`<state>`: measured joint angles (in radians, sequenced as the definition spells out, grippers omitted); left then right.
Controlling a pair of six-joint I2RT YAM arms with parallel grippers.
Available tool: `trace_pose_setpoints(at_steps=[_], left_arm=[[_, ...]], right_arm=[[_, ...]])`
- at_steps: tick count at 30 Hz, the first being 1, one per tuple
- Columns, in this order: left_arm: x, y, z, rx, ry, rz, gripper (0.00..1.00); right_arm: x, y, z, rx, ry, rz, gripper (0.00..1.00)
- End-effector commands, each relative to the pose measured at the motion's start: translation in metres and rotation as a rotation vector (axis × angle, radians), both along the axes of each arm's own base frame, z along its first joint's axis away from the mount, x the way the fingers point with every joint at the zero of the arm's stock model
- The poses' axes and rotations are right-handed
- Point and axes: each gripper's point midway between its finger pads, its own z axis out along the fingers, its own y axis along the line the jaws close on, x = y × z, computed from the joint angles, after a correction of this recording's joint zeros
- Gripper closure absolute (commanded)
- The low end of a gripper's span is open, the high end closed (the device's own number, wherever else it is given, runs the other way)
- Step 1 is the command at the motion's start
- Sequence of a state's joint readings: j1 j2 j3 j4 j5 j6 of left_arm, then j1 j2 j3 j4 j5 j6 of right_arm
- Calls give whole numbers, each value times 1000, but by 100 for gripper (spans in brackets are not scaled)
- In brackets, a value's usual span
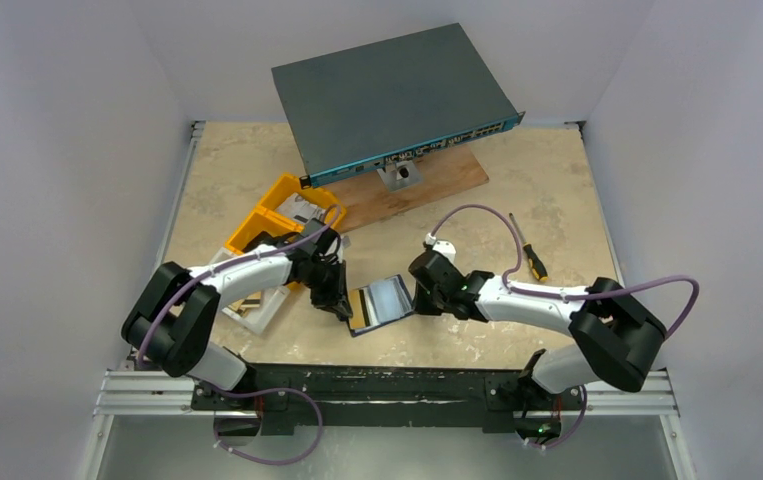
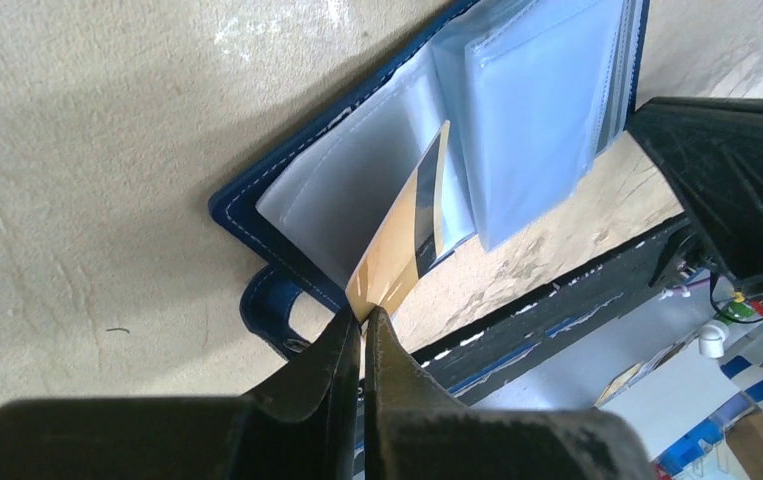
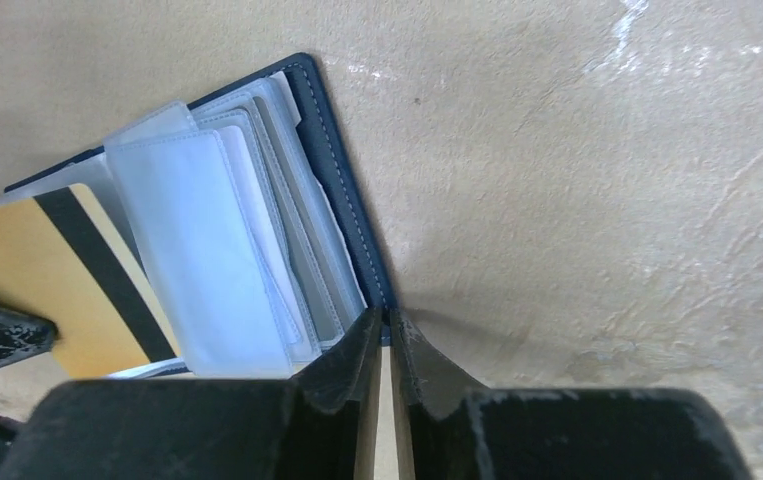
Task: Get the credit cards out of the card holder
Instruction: Remove the credit card from the card holder, then place the credit card in the storage box.
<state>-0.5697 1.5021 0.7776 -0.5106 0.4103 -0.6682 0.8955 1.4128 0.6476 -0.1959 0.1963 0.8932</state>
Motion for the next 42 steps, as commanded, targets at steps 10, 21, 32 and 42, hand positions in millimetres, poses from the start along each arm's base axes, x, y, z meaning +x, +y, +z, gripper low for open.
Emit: trace_pose_setpoints(at_steps=[10, 21, 32, 42], left_arm=[[12, 5, 38, 9, -115, -26, 100], [20, 1, 60, -15, -167, -21, 100], [21, 5, 77, -22, -214, -14, 100], [20, 12, 94, -14, -262, 9, 100]], right_arm=[[25, 17, 46, 22, -117, 58, 79], [29, 47, 66, 132, -148, 139, 67], [26, 63, 61, 175, -126, 188, 65], [24, 68, 57, 187, -112, 207, 65]])
